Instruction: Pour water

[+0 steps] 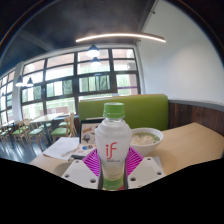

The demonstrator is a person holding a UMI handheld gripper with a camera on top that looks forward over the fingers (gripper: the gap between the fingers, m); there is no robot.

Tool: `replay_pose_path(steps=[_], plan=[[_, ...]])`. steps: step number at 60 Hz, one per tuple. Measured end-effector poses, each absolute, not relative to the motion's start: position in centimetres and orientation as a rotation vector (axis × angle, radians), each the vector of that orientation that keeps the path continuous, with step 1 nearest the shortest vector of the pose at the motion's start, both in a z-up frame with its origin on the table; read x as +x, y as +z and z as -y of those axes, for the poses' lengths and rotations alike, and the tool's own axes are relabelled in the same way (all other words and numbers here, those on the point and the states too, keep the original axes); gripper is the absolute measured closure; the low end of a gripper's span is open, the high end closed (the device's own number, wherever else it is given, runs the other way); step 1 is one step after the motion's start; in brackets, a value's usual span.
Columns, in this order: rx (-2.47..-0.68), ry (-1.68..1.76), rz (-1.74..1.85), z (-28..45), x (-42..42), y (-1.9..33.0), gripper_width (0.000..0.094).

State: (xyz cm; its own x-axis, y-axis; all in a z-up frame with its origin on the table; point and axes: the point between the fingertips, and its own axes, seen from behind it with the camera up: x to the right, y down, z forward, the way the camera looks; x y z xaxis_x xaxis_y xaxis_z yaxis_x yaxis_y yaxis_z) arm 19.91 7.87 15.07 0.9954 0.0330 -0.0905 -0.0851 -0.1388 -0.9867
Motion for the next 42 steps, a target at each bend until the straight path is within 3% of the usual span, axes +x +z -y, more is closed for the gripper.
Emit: replay_pose_path(steps=[5, 17, 31, 40, 42], plan=[[-1.753, 0.043, 0.007, -9.0, 20.8, 10.7, 0.0659], [-1.785, -0.038, 0.014, -10.3, 22.1, 6.5, 0.0645], [-1.749, -0.006, -0.013, -8.5, 22.6, 7.1, 0.0651], [-1.866, -0.04, -0.011, -9.1, 22.0, 6.1, 0.0384], [-1.919, -0.039, -0.013, -8.1, 21.9, 5.6, 0.0251]])
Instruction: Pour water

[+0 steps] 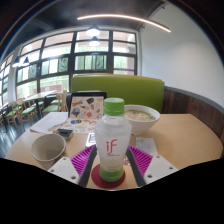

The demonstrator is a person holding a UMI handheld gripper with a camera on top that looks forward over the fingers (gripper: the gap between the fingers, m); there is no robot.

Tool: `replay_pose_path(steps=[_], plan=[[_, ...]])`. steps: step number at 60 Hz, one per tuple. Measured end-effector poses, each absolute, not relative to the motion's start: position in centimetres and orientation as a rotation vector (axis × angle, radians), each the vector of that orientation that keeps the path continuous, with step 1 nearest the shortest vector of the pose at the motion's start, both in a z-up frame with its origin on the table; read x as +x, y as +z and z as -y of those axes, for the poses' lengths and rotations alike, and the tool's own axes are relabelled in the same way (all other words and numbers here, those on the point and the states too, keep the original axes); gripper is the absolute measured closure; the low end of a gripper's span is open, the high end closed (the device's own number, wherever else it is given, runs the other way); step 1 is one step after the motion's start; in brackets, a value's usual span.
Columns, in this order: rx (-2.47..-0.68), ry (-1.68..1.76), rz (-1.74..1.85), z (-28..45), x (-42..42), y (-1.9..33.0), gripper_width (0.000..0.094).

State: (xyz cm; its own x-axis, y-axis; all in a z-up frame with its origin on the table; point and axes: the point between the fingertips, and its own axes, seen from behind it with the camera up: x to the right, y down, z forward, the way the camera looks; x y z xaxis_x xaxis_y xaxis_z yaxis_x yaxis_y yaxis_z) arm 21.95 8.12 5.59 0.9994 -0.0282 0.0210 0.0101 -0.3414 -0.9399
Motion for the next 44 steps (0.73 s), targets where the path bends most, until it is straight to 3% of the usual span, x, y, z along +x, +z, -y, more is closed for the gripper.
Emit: replay_pose_path(steps=[2, 3, 7, 31, 44], plan=[[-1.936, -0.026, -0.006, -8.1, 21.6, 5.5, 0.0107], [-1.937, -0.024, -0.004, -7.1, 21.4, 6.0, 0.0078], [-1.951, -0.043, 0.005, -4.7, 21.2, 7.2, 0.0119], [-1.909, -0.096, 0.084, 13.9, 17.6, 18.6, 0.0124], [-1.861, -0.061, 0.064, 19.7, 17.8, 20.9, 0.0121]])
